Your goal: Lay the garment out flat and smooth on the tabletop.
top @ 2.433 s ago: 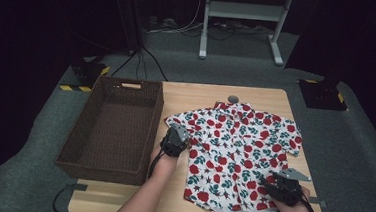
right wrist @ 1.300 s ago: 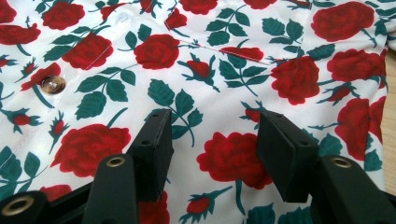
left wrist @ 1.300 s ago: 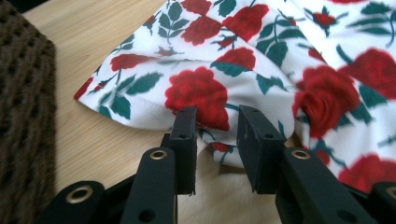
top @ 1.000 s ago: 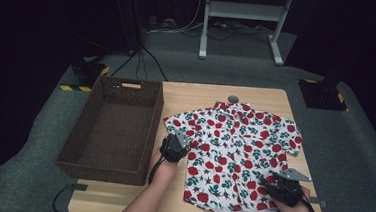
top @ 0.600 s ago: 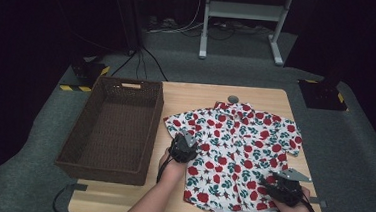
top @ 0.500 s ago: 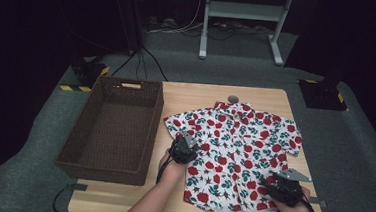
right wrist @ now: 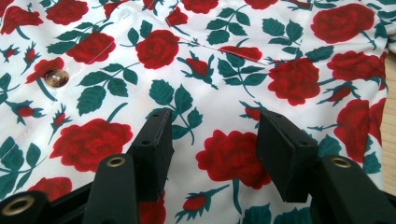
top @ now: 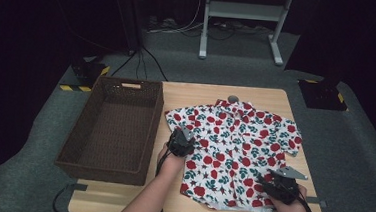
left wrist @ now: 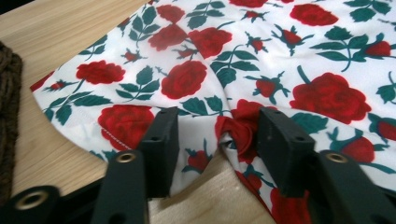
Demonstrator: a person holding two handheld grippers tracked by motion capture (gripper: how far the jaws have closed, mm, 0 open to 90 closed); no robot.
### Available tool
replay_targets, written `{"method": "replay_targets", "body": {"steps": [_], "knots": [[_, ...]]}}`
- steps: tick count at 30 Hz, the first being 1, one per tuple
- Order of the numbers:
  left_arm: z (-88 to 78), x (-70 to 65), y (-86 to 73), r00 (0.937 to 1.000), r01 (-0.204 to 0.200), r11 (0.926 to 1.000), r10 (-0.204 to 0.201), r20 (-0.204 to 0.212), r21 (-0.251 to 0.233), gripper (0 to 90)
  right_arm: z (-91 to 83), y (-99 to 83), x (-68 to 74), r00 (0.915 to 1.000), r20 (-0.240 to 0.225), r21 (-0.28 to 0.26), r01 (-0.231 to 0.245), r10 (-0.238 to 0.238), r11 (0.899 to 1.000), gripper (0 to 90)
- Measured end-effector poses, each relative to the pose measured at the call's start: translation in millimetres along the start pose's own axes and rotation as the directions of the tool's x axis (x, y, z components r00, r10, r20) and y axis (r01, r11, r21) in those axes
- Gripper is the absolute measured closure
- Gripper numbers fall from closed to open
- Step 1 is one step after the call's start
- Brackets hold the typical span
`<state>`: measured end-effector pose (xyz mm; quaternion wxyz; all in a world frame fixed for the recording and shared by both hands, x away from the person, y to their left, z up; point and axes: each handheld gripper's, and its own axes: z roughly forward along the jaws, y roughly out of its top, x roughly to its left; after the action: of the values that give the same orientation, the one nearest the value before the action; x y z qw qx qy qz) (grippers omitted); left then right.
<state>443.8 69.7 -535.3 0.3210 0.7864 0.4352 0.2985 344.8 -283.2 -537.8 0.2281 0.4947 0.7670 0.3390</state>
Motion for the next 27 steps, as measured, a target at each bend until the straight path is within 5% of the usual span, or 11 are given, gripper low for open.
{"method": "replay_targets", "body": {"steps": [3, 5, 8, 12, 20, 27], "knots": [[-20.6, -15.8, 1.9, 0.9967, -0.035, 0.9967, 0.040, 0.070, -0.073, 44.7, -0.3, 0.5, 0.8, 1.0000, 0.002, 0.006, -0.004, 0.004, 1.000, 46.2], [-33.1, -28.0, -1.0, 0.9890, -0.075, 0.9930, 0.086, 0.120, -0.091, 44.5, -1.9, 2.3, 2.9, 1.0000, 0.007, 0.021, -0.004, 0.003, 1.000, 47.5], [-42.1, -37.1, -11.6, 0.9812, -0.055, 0.9957, 0.068, 0.181, -0.075, 44.4, -4.8, 3.3, 7.0, 0.9999, 0.008, 0.014, 0.011, -0.011, 1.000, 47.8], [-39.9, -45.4, -26.2, 0.9734, -0.098, 0.9948, 0.101, 0.206, -0.027, 42.9, -4.6, 5.0, 7.0, 0.9997, 0.020, 0.010, 0.013, -0.013, 1.000, 47.9], [-51.2, -48.1, -36.3, 0.9616, -0.098, 0.9944, 0.105, 0.254, -0.040, 43.5, -9.4, -1.0, 7.7, 0.9998, -0.017, 0.056, 0.015, -0.014, 0.998, 51.0], [-70.0, -52.9, -48.5, 0.9450, -0.147, 0.9883, 0.153, 0.289, -0.043, 43.4, -28.9, -13.8, 17.9, 0.9987, -0.040, 0.098, 0.035, -0.031, 0.995, 49.8]]}}
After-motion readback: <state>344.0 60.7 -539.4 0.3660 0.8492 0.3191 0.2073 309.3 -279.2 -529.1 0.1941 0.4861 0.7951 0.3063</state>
